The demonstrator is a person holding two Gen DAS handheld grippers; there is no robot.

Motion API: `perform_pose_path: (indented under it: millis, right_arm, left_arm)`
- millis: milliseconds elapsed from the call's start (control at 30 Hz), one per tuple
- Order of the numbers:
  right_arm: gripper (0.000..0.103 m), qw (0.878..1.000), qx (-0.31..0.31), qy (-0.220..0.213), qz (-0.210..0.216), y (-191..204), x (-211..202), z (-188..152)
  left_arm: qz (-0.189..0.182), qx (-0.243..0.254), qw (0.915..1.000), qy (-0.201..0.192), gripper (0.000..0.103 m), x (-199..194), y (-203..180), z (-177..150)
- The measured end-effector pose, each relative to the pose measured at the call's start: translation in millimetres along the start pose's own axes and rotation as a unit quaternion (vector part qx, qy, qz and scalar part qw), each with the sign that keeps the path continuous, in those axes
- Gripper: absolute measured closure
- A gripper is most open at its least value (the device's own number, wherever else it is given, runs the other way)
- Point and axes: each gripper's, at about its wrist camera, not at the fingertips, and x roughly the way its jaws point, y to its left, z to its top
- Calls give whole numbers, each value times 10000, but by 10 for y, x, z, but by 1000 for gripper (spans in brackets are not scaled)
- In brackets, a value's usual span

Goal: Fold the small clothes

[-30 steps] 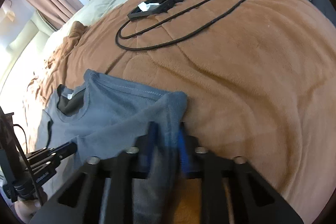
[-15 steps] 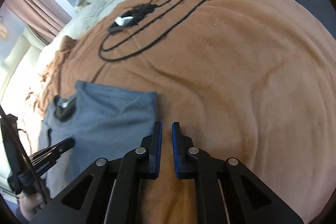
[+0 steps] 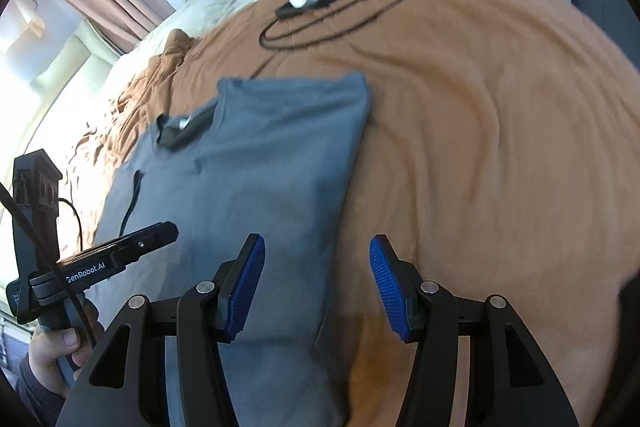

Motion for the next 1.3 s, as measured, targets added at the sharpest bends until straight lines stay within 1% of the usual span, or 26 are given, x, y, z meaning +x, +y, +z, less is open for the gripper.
perform_pose_path:
  millis: [100, 200, 333, 367, 400, 467, 567, 700, 800, 933, 967, 1000, 1033, 1100, 1133, 1200, 1233, 1267, 1300]
  right_arm:
    - [51, 10000, -26, 37, -83, 0, -14, -129]
    - [59, 9998, 2, 81, -203, -8, -8, -178]
    - [65, 9993, 34, 174, -327, 1, 36, -274]
    - [66, 9991, 41, 201, -369, -6, 47, -292]
    - [67, 9990, 36, 204, -386, -2, 45, -307]
    - [67, 9989, 5, 212, -424, 1, 31, -326]
    - [67, 9983, -76, 244, -521, 23, 5, -364]
    - [67, 9975, -106, 249, -652, 40, -103, -430]
    - [67, 9984, -52, 91, -561, 32, -307, -502]
    - [66, 9983, -54, -126, -572, 59, -599, -642]
    - [64, 9980, -76, -181, -601, 98, -694, -692]
    - [54, 9976, -104, -234, -639, 138, -770, -730]
    - [41, 9972, -135, -284, -671, 170, -824, -760]
    - [30, 9959, -223, -444, -756, 278, -1006, -829]
    - [25, 9955, -240, -497, -767, 330, -1085, -873]
    - [22, 9947, -274, -574, -803, 429, -1225, -951]
    - [20, 9940, -313, -611, -848, 493, -1304, -1003]
    - [17, 9936, -337, -621, -879, 536, -1344, -1039]
    - [11, 9935, -351, -614, -897, 571, -1386, -1060]
  left_arm:
    - [-23, 25, 9999, 102, 71, 7, -57, -98]
    - [-28, 106, 9998, 180, 71, 17, -136, -200]
    - [139, 199, 9991, 349, 72, 66, -226, -315]
    - [186, 189, 9986, 451, 75, 99, -235, -350]
    - [257, 170, 9981, 539, 80, 131, -234, -390]
    - [338, 129, 9975, 601, 80, 148, -211, -462]
    - [353, 67, 9975, 603, 80, 92, -196, -515]
    - [387, 7, 9973, 623, 80, -62, -166, -555]
    - [333, -13, 9982, 505, 80, -260, -106, -594]
    - [306, -53, 9990, 324, 78, -595, 10, -654]
    - [294, -83, 9992, 258, 73, -700, 53, -673]
    - [298, -92, 9993, 184, 65, -793, 86, -688]
    - [311, -91, 9994, 123, 59, -856, 99, -699]
    - [368, -61, 9993, -98, 36, -1085, 150, -747]
    - [385, -47, 9991, -179, 31, -1169, 178, -758]
    - [395, -37, 9987, -318, 17, -1325, 205, -799]
    - [366, -44, 9985, -398, 13, -1413, 235, -819]
    - [339, -63, 9982, -493, 7, -1521, 270, -854]
    - [326, -80, 9978, -563, 5, -1599, 297, -880]
